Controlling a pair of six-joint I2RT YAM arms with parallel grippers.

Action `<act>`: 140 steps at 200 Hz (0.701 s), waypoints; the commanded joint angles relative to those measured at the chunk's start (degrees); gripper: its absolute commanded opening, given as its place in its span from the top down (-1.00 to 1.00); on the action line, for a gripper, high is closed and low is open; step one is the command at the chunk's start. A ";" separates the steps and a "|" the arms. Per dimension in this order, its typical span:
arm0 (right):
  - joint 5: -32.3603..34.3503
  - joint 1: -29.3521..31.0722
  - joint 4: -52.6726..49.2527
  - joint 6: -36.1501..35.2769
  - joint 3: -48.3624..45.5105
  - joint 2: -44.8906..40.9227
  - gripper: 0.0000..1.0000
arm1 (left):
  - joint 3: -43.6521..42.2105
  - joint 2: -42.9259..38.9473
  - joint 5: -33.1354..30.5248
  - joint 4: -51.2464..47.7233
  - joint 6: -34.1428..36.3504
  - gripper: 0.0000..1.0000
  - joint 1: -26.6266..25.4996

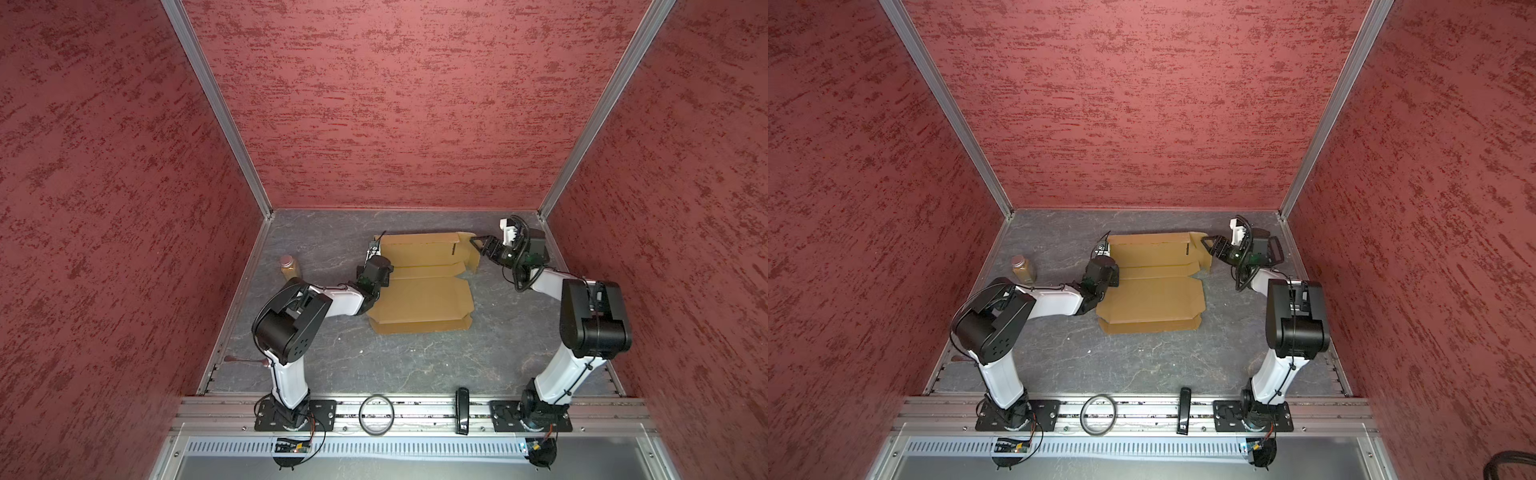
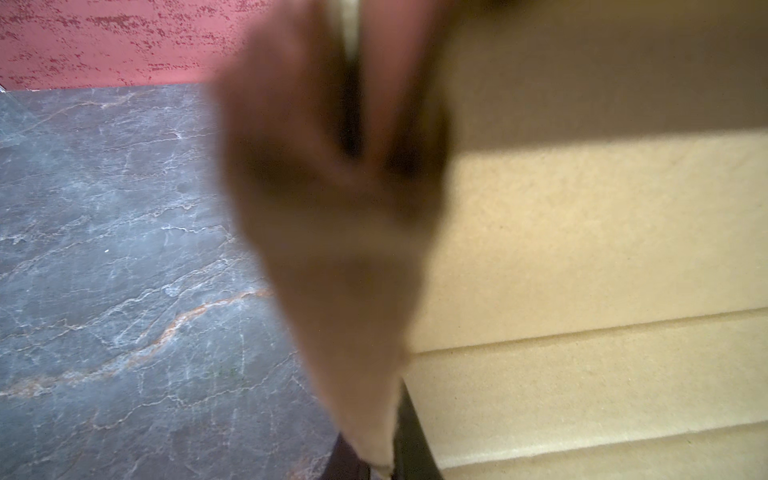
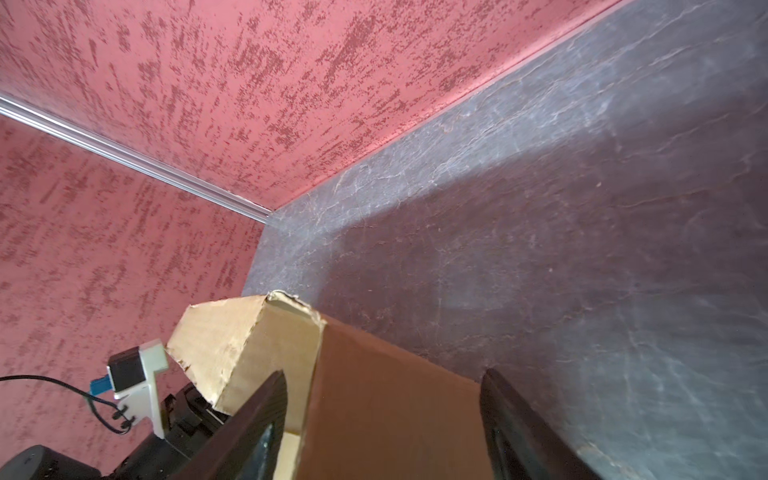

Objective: Fold the paper box

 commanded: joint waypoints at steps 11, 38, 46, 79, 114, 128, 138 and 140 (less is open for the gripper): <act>5.85 1.68 -5.68 -5.41 -0.85 -2.90 -0.30 | 1.20 1.31 0.48 -1.33 0.46 0.78 -0.50; 8.84 2.86 -8.50 -7.02 -0.58 -2.90 -0.11 | 1.27 1.38 0.44 -1.33 0.44 0.77 -0.60; 9.81 3.25 -9.11 -7.34 -0.38 -2.72 -0.11 | 1.27 1.32 0.37 -1.29 0.41 0.78 -0.66; 11.86 4.22 -11.22 -8.39 0.66 -1.49 -0.02 | 1.36 1.33 0.29 -1.29 0.37 0.77 -0.72; 13.47 4.61 -12.70 -9.16 1.09 -1.24 0.26 | 1.28 1.58 0.19 -1.29 0.24 0.77 -0.78; 13.73 4.71 -14.13 -9.84 1.75 -1.06 0.37 | 1.30 1.62 0.19 -1.29 0.19 0.77 -0.78; 14.04 4.78 -14.59 -10.14 1.95 -1.15 0.43 | 1.35 1.66 0.26 -1.29 0.11 0.77 -0.75; 14.13 4.80 -14.68 -10.15 2.02 -1.14 0.45 | 1.38 1.60 0.22 -1.29 0.11 0.77 -0.77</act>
